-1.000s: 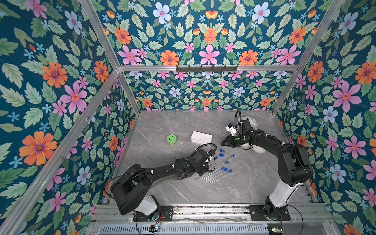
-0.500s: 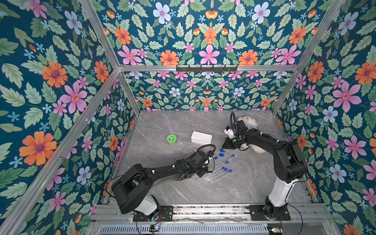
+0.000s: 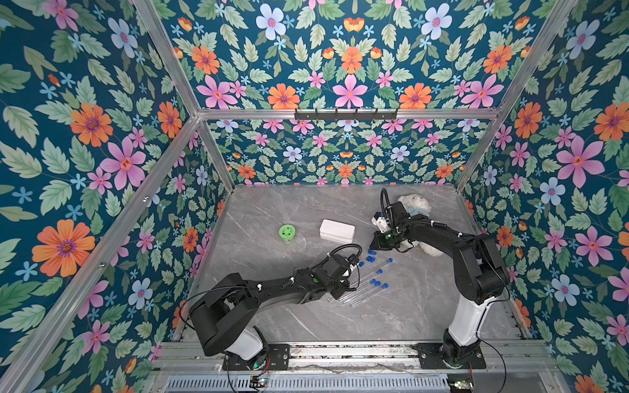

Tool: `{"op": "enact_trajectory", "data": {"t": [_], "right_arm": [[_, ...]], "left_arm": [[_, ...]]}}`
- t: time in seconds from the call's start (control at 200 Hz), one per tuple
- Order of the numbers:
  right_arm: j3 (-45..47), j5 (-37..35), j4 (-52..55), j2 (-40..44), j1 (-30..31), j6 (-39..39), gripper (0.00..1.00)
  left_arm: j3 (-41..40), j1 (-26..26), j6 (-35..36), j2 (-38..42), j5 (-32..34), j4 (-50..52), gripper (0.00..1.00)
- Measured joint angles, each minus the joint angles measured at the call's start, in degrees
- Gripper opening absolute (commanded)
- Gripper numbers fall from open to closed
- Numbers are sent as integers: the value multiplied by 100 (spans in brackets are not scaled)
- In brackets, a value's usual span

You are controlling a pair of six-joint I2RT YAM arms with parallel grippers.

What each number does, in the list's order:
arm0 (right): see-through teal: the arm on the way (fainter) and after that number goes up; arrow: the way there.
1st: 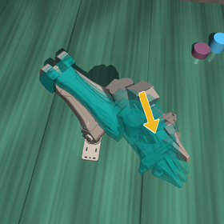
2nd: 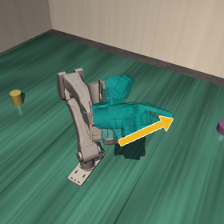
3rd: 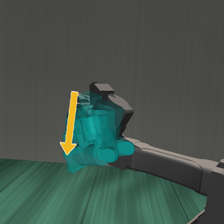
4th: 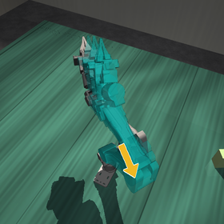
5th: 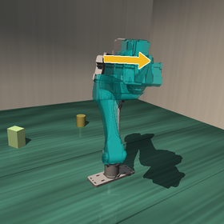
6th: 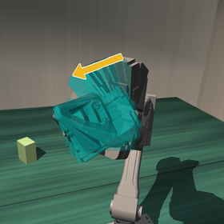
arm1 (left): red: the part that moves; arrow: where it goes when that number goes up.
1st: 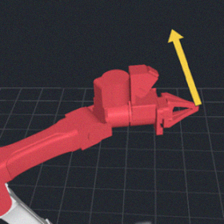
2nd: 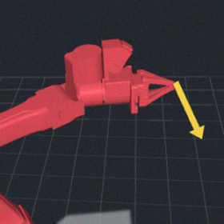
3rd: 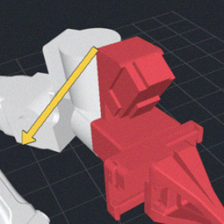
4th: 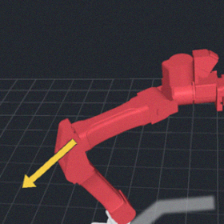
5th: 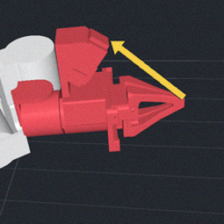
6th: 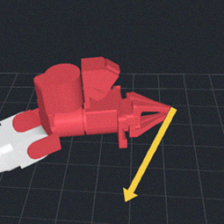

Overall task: Remove stoppers from test tubes
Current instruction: Place the stopper at the center of the board.

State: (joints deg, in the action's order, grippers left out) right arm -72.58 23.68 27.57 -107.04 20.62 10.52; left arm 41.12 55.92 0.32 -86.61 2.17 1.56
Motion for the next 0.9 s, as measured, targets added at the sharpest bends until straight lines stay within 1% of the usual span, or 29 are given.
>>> {"op": "enact_trajectory", "data": {"t": [0.465, 0.9], "right_arm": [[-151, -9, 125, -247, 173, -17, 13], [-186, -4, 129, -341, 192, -17, 18]], "left_arm": [[9, 20, -17, -173, 39, -20, 0], [11, 20, -17, -319, 92, -20, 0]]}}
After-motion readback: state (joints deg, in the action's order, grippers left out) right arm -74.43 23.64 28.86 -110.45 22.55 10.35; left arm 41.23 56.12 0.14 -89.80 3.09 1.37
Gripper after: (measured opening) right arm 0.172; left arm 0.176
